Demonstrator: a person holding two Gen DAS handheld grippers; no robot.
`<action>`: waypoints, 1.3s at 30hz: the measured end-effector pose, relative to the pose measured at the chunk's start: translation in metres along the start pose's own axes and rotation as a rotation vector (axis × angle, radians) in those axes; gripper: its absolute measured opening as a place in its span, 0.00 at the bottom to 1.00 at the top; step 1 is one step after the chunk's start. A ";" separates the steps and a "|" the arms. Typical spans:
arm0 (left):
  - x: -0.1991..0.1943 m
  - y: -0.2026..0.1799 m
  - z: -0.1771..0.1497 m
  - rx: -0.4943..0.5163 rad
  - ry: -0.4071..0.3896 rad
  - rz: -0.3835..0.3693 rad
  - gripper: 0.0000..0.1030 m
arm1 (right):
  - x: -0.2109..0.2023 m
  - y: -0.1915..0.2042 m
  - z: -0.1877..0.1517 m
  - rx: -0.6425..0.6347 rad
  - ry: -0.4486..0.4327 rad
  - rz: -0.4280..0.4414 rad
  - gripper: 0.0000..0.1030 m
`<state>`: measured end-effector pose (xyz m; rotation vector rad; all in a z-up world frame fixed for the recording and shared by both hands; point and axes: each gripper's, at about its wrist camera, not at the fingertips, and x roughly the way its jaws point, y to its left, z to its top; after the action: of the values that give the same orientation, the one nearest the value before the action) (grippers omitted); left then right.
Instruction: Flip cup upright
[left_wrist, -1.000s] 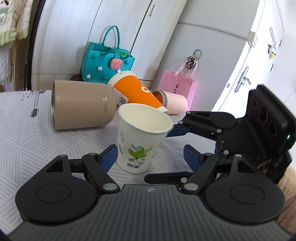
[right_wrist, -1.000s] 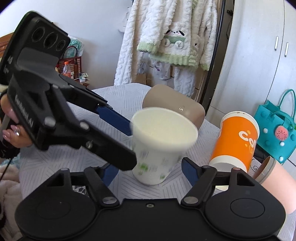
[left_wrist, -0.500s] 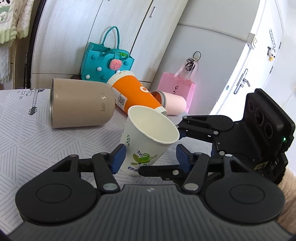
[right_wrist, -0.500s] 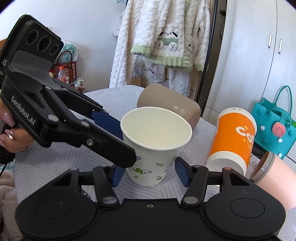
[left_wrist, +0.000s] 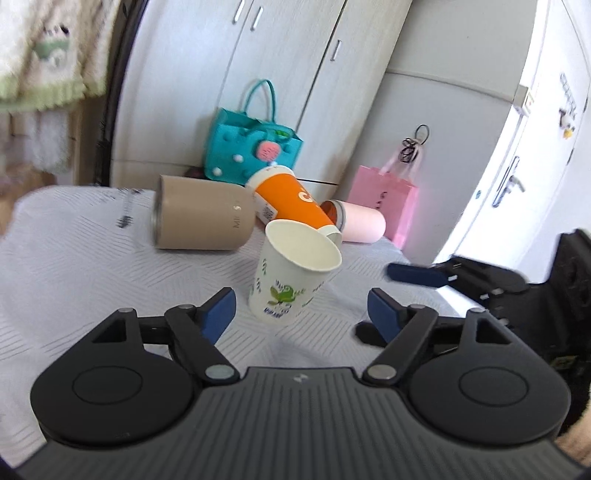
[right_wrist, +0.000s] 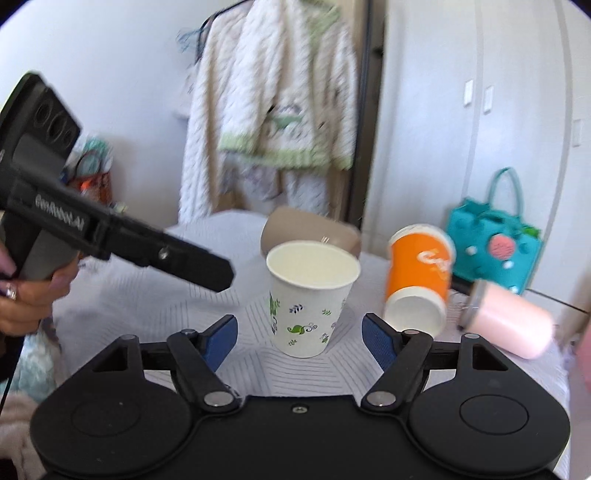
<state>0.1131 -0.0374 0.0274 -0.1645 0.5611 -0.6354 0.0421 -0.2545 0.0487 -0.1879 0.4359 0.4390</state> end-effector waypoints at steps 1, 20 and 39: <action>-0.007 -0.005 -0.002 0.015 -0.007 0.018 0.77 | -0.007 0.003 0.001 0.003 -0.010 -0.015 0.79; -0.084 -0.070 -0.043 0.144 -0.076 0.280 0.89 | -0.090 0.048 -0.016 0.100 -0.097 -0.145 0.85; -0.093 -0.068 -0.066 0.097 -0.083 0.444 1.00 | -0.102 0.070 -0.037 0.233 -0.102 -0.346 1.00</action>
<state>-0.0195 -0.0342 0.0351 0.0267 0.4650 -0.2222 -0.0863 -0.2397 0.0558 -0.0130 0.3425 0.0562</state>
